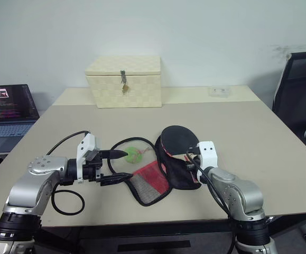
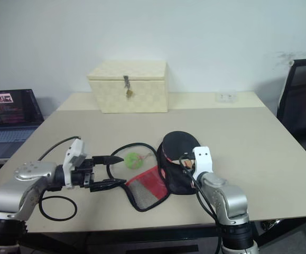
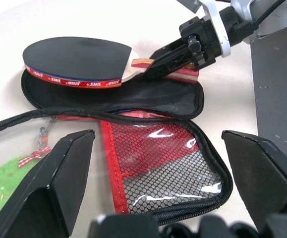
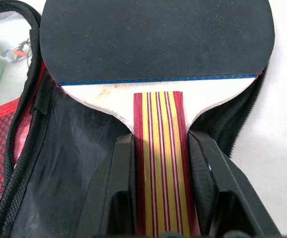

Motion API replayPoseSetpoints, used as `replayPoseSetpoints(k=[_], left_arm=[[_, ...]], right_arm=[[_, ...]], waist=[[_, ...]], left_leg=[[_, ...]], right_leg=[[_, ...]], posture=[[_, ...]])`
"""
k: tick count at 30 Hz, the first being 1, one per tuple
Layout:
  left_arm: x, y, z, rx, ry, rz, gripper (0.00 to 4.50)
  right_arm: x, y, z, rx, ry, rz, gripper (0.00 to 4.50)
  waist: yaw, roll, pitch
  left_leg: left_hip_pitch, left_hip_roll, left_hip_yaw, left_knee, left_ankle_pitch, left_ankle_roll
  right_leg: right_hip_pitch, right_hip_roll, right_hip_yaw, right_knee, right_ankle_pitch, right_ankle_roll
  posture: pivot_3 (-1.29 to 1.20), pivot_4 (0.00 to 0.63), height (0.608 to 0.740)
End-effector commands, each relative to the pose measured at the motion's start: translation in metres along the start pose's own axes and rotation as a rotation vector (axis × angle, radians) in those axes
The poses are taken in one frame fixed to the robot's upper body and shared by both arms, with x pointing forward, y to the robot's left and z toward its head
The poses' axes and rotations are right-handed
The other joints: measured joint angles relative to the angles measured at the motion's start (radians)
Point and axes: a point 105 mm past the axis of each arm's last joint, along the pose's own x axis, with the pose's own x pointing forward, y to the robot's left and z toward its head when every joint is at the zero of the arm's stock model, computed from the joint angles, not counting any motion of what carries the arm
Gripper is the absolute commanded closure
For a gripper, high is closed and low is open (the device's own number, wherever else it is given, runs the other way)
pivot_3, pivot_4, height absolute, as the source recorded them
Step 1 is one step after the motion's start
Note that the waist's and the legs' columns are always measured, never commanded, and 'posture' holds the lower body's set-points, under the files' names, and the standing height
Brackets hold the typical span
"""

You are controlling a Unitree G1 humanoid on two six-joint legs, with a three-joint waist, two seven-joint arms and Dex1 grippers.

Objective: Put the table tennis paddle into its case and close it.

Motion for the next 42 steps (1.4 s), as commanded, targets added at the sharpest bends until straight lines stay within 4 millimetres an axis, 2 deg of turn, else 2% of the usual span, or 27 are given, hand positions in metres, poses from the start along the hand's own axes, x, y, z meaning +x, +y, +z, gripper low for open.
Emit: replayPoseSetpoints(k=[1,14,16,19,24,26,30,34,37,42], left_arm=[[-0.005,0.003,0.010,0.043,-0.012,0.020,0.00],[-0.004,0.002,0.010,0.041,-0.012,0.019,0.00],[-0.004,0.002,0.010,0.041,-0.012,0.020,0.00],[-0.004,0.002,0.010,0.042,-0.011,0.022,0.00],[-0.005,0.001,0.008,0.031,-0.006,0.032,0.00],[-0.006,0.001,0.006,0.021,0.001,0.043,0.00],[-0.014,0.005,-0.006,-0.011,0.036,0.109,0.00],[-0.020,0.017,-0.017,-0.039,0.045,0.208,0.00],[-0.022,0.019,-0.027,-0.063,0.065,0.238,0.66],[-0.031,0.021,-0.051,-0.094,0.168,0.272,2.40]], right_arm=[[-0.003,0.007,0.016,-0.014,-0.083,0.019,3.41],[0.002,0.006,0.002,-0.003,-0.037,0.010,3.41],[0.002,0.006,0.003,0.003,-0.043,0.010,2.69],[0.002,0.008,0.006,0.005,-0.057,0.016,1.94],[-0.008,0.009,0.021,0.015,-0.102,0.033,0.09],[-0.016,0.011,0.027,-0.008,-0.112,0.074,0.04],[-0.048,0.025,0.051,-0.129,-0.192,0.335,0.04],[-0.074,0.024,0.062,-0.178,-0.199,0.520,0.04],[-0.092,0.024,0.068,-0.229,-0.194,0.633,0.00],[-0.111,0.022,0.076,-0.269,-0.194,0.723,0.00]], waist=[[0.000,0.000,0.000],[0.001,0.000,0.000],[0.001,0.000,0.000],[0.001,0.000,0.000],[0.001,0.000,0.000],[0.001,0.000,0.000],[0.001,0.000,0.000],[0.002,0.000,0.000],[0.001,0.000,0.000],[0.002,0.000,0.000]], left_leg=[[0.000,0.000,0.000,0.000,0.000,0.000],[0.000,0.000,0.000,0.000,0.000,0.000],[0.000,0.000,0.000,0.000,0.000,0.000],[0.000,0.000,0.000,0.000,0.000,0.000],[0.000,0.000,0.000,0.000,0.000,0.000],[0.000,0.000,0.000,0.000,0.000,0.000],[0.000,0.000,0.000,0.001,0.000,0.000],[0.000,0.000,-0.001,0.001,0.000,0.000],[0.001,0.000,-0.001,0.001,0.000,0.000],[0.002,0.000,0.000,0.001,0.000,0.000]], right_leg=[[0.000,0.000,0.000,0.000,0.000,0.000],[0.000,0.000,0.000,0.000,0.000,0.000],[0.000,0.000,0.000,0.000,0.000,0.000],[0.000,0.000,0.000,0.000,0.000,0.000],[0.000,0.000,0.000,0.001,0.000,0.000],[0.000,0.000,0.000,0.001,0.000,0.000],[0.000,0.000,0.000,0.000,0.000,0.000],[0.001,-0.001,-0.001,0.000,0.000,0.001],[0.001,0.000,-0.001,0.000,-0.001,0.001],[0.001,0.000,-0.001,0.001,0.000,0.001]], posture=[[0.00,0.150,0.740],[0.00,0.150,0.740],[0.00,0.150,0.740],[0.00,0.150,0.740],[0.00,0.150,0.740],[0.00,0.150,0.740],[0.00,0.150,0.740],[0.00,0.150,0.740],[0.00,0.150,0.740],[0.00,0.150,0.740]])
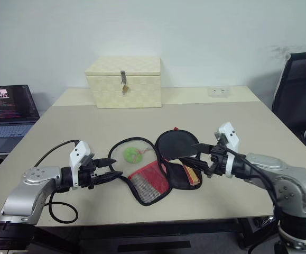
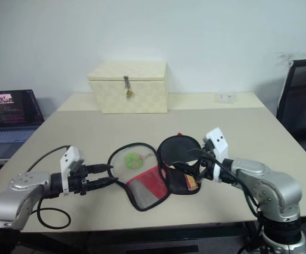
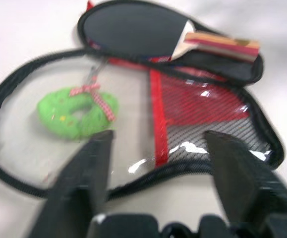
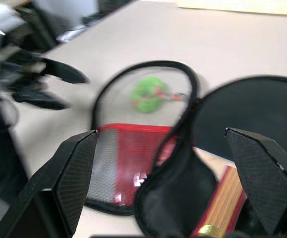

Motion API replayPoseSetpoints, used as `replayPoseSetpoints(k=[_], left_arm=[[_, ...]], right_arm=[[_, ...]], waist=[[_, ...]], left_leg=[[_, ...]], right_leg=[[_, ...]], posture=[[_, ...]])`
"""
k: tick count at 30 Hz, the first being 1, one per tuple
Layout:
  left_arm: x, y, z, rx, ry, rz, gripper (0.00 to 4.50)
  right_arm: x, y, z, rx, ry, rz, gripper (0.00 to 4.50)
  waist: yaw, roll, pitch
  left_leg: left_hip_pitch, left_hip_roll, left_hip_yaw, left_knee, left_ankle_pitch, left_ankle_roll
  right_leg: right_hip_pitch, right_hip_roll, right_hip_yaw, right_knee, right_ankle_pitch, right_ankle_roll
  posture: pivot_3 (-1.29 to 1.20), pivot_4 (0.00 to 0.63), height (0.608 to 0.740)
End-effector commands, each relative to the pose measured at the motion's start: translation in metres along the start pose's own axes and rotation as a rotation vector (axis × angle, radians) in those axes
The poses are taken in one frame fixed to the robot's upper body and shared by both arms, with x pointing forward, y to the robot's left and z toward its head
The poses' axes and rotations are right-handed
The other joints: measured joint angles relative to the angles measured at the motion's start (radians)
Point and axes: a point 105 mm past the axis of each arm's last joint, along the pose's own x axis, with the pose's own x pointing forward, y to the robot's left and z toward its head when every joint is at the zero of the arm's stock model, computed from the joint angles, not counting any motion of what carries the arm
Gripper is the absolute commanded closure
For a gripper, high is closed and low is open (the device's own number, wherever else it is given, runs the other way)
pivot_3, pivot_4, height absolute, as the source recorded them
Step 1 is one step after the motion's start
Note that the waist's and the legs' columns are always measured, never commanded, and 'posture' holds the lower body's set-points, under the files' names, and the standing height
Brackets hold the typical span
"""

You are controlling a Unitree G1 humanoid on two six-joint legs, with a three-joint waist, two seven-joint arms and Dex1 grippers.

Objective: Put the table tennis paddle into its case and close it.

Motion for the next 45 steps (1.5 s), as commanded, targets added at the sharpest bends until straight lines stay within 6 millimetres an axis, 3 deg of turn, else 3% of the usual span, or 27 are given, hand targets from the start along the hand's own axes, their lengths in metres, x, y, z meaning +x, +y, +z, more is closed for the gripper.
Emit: replayPoseSetpoints(k=[1,5,6,10,21,24,31,34,36,40,45], left_arm=[[-0.010,0.009,-0.013,0.005,0.075,0.055,2.81],[-0.016,0.014,-0.033,-0.015,0.172,0.087,4.29],[-0.015,0.016,-0.038,-0.016,0.194,0.104,4.49],[-0.004,0.025,-0.046,-0.002,0.216,0.154,4.49],[0.038,0.039,-0.038,0.022,0.131,0.195,4.49],[0.056,0.036,-0.014,0.056,0.052,0.167,4.49],[0.098,0.025,0.088,0.173,-0.207,0.078,4.49],[0.114,0.017,0.110,0.186,-0.253,0.029,4.49],[0.138,0.010,0.131,0.191,-0.300,0.002,4.49],[0.162,0.010,0.138,0.221,-0.294,0.017,4.49],[0.168,0.018,0.139,0.200,-0.310,0.059,4.49]], right_arm=[[-0.013,0.014,0.016,-0.065,-0.029,0.098,0.00],[-0.021,0.019,0.017,-0.079,-0.011,0.145,0.00],[-0.021,0.019,0.016,-0.082,-0.008,0.149,0.00],[-0.021,0.019,0.015,-0.090,-0.001,0.154,0.00],[-0.020,0.021,0.005,-0.109,0.025,0.149,0.00],[-0.022,0.018,0.005,-0.113,0.028,0.128,0.00],[-0.039,-0.008,0.013,-0.142,0.021,0.010,0.00],[-0.045,-0.014,0.015,-0.147,0.023,-0.015,0.00],[-0.052,-0.023,0.018,-0.140,0.020,-0.057,0.00],[-0.056,-0.031,0.020,-0.129,0.015,-0.093,0.00],[-0.057,-0.037,0.016,-0.102,0.028,-0.117,0.00]], waist=[[0.001,0.000,0.000],[0.001,0.000,0.000],[0.002,0.000,0.000],[0.005,0.000,0.000],[0.022,0.000,0.000],[0.028,0.000,0.000],[0.031,-0.002,0.000],[0.029,-0.002,0.000],[0.029,-0.002,0.000],[0.022,-0.002,0.000],[0.009,-0.002,0.000]], left_leg=[[0.000,0.000,0.000,0.000,0.000,0.000],[0.000,0.000,0.000,0.000,0.000,0.000],[0.000,0.000,0.000,0.000,0.000,0.000],[0.000,0.000,0.000,0.000,0.000,0.000],[0.000,-0.001,-0.001,0.003,0.000,0.000],[-0.001,-0.001,-0.001,0.007,0.000,0.000],[-0.009,-0.003,-0.004,0.017,0.000,0.000],[-0.009,-0.004,-0.001,0.017,0.000,0.000],[-0.008,-0.004,0.000,0.017,0.000,0.001],[-0.008,-0.010,-0.001,0.017,-0.001,0.001],[-0.008,-0.009,0.002,0.016,-0.002,0.004]], right_leg=[[0.000,0.000,0.000,0.000,0.000,0.000],[0.000,0.000,0.000,0.000,0.000,0.000],[0.000,0.000,0.000,0.000,0.000,0.000],[0.000,0.000,0.000,0.000,0.000,0.000],[0.001,0.000,-0.001,0.001,0.001,-0.001],[0.002,0.000,-0.001,0.002,0.001,0.000],[0.001,0.000,-0.004,0.000,0.004,0.007],[0.002,0.000,-0.003,0.000,0.005,0.008],[0.001,0.000,-0.003,0.000,0.006,0.007],[0.001,0.000,-0.002,-0.001,0.006,0.008],[0.001,0.001,-0.001,0.000,0.006,0.006]], posture=[[0.00,0.150,0.740],[0.00,0.150,0.740],[0.00,0.150,0.740],[0.00,0.150,0.740],[0.00,0.150,0.740],[0.00,0.150,0.740],[0.00,0.150,0.740],[0.00,0.150,0.740],[0.00,0.150,0.740],[0.00,0.150,0.740],[0.00,0.150,0.740]])
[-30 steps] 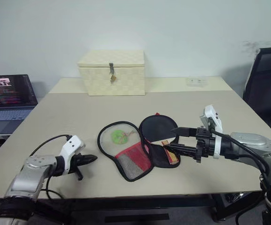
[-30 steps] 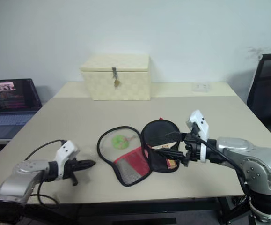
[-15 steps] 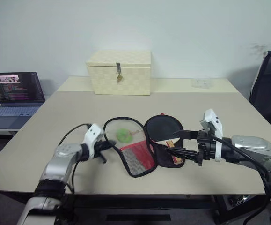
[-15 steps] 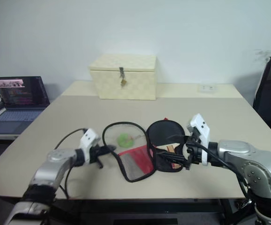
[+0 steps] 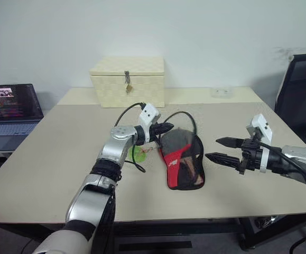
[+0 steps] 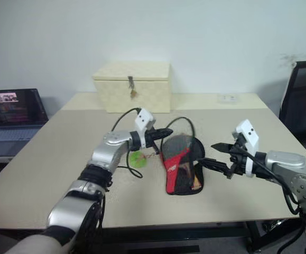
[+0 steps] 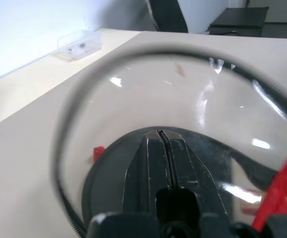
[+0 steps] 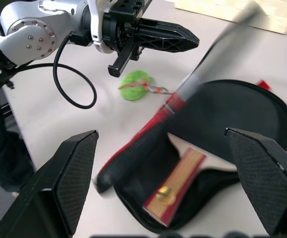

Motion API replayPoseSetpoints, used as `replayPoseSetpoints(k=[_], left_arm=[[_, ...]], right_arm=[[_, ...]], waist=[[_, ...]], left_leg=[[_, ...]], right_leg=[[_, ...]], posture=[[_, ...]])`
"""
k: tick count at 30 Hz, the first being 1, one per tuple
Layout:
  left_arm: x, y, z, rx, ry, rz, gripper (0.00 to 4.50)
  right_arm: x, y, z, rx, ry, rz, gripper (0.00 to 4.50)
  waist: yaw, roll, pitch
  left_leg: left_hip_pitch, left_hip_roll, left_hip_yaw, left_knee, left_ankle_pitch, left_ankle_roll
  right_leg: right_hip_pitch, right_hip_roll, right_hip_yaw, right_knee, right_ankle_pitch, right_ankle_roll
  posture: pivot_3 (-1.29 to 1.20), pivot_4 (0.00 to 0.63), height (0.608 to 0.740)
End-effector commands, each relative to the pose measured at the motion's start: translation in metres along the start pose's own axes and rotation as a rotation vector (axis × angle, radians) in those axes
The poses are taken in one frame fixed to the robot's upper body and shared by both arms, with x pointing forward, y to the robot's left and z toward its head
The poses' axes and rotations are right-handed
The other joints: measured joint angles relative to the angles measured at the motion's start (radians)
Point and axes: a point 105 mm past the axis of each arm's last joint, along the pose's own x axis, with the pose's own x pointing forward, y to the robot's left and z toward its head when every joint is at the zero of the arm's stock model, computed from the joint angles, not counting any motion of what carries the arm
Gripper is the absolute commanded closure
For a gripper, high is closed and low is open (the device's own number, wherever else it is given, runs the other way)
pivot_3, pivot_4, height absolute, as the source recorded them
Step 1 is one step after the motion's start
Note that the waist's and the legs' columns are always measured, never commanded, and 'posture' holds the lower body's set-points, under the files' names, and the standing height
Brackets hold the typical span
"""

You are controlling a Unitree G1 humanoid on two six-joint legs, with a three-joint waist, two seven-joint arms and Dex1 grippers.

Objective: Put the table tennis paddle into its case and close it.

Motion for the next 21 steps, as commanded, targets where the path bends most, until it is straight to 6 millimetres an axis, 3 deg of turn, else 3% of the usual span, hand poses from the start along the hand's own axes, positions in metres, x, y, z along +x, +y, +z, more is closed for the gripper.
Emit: replayPoseSetpoints(k=[1,10,17,21], left_arm=[[-0.003,0.012,0.014,0.037,-0.047,0.047,4.49],[-0.055,0.025,-0.011,-0.003,-0.022,0.104,4.49],[-0.100,-0.004,-0.008,-0.064,-0.062,-0.007,4.49],[-0.115,-0.011,-0.005,-0.077,-0.057,-0.022,4.49]], right_arm=[[-0.005,-0.005,0.008,-0.020,-0.024,-0.036,0.00],[0.019,-0.035,-0.020,0.067,0.056,-0.141,0.00],[0.043,-0.060,-0.053,0.133,0.128,-0.233,0.00],[0.054,-0.069,-0.064,0.153,0.144,-0.272,0.00]], waist=[[0.000,0.000,0.000],[-0.005,0.000,0.000],[0.000,0.000,0.000],[0.007,0.000,0.000]], left_leg=[[0.000,0.000,0.000,0.000,0.000,0.000],[0.000,-0.001,-0.001,0.000,0.000,0.000],[-0.001,0.006,-0.002,0.001,0.000,0.000],[-0.001,0.006,-0.002,0.001,0.000,0.000]], right_leg=[[0.000,0.000,0.000,0.000,0.000,0.000],[0.000,-0.001,0.001,0.000,0.001,-0.001],[0.000,-0.002,0.001,0.000,0.001,-0.002],[0.000,-0.002,0.001,0.000,0.001,-0.002]], posture=[[0.00,0.150,0.740],[0.00,0.150,0.740],[0.00,0.150,0.740],[0.00,0.150,0.740]])
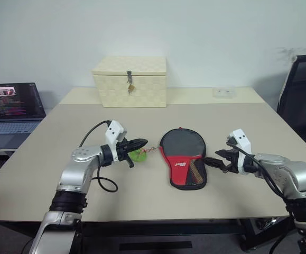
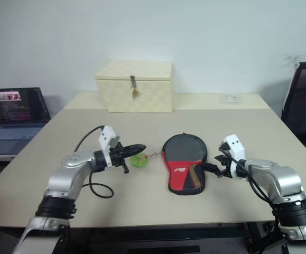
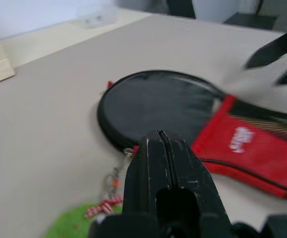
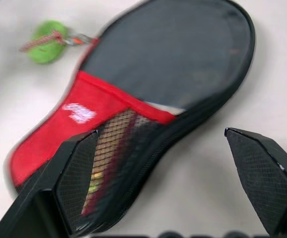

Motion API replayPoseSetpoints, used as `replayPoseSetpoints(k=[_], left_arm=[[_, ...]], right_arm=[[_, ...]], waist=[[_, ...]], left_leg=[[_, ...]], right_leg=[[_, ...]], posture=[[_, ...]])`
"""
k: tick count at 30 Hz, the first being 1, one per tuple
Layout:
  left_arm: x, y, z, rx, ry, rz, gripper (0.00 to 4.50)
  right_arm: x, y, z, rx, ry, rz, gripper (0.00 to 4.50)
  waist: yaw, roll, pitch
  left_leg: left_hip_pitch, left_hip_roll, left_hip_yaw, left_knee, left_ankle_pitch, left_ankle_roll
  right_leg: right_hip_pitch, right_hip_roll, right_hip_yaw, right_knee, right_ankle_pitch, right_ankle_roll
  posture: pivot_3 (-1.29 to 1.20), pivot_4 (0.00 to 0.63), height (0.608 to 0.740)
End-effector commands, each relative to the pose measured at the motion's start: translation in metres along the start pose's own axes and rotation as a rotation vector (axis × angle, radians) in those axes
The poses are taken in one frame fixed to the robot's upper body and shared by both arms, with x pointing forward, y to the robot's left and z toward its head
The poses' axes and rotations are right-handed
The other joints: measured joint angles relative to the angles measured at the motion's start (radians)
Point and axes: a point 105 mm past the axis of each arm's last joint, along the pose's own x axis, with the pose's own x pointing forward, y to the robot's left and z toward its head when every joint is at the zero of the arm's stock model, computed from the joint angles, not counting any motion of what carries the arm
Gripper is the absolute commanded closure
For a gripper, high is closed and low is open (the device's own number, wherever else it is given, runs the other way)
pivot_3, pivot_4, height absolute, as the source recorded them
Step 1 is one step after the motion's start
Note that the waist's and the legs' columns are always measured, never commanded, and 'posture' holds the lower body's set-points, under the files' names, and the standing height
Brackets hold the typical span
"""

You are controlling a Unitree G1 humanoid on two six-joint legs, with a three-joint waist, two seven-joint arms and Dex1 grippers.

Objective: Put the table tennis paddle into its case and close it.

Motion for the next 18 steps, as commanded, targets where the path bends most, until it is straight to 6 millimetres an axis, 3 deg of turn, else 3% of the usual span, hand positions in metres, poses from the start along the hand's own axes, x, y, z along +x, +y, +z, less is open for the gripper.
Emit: replayPoseSetpoints(k=[1,12,18], left_arm=[[-0.011,-0.003,0.023,0.041,-0.044,-0.009,4.49],[-0.013,-0.006,0.029,0.055,-0.041,-0.003,4.49],[-0.015,-0.004,0.030,0.060,-0.041,0.006,4.49]], right_arm=[[0.011,-0.006,0.008,-0.027,-0.030,-0.039,0.00],[0.042,-0.010,-0.007,0.015,0.035,-0.038,0.00],[0.049,0.009,-0.019,-0.011,0.115,0.062,0.00]], waist=[[0.002,0.000,0.000],[0.004,0.000,0.000],[0.002,0.000,0.000]], left_leg=[[0.000,0.000,0.000,0.000,0.000,0.000],[0.001,0.000,0.001,0.000,0.000,0.000],[0.001,0.001,0.001,0.000,0.000,0.000]], right_leg=[[0.000,0.000,0.000,0.000,0.000,0.000],[0.000,0.000,0.000,0.000,0.000,0.000],[0.000,0.000,0.000,0.001,0.000,-0.001]], posture=[[0.00,0.150,0.740],[0.00,0.150,0.740],[0.00,0.150,0.740]])
